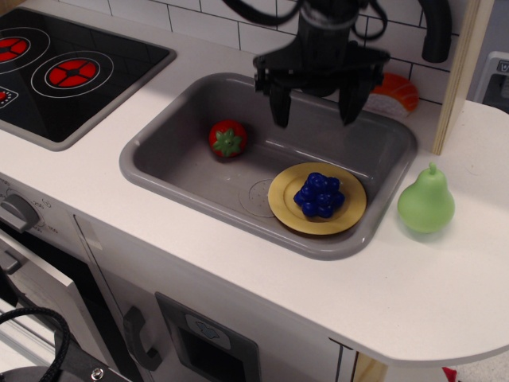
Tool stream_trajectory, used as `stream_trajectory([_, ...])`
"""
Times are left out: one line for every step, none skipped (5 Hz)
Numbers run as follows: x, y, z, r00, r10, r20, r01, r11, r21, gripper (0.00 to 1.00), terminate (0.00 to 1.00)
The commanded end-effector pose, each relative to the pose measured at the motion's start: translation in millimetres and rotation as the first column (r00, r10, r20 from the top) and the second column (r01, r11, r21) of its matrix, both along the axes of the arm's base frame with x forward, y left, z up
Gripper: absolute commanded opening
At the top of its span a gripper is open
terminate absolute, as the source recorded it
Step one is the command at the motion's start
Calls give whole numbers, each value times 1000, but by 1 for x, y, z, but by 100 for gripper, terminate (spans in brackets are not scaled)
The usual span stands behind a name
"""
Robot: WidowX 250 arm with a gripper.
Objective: Put blueberries on plate sink
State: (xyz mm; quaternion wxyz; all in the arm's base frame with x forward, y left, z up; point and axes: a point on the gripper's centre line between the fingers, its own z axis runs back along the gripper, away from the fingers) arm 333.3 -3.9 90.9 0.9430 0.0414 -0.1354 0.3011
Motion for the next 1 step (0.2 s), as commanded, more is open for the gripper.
stream_trajectory([-2,2,18,999,1,53,0,1000,-3,100,100])
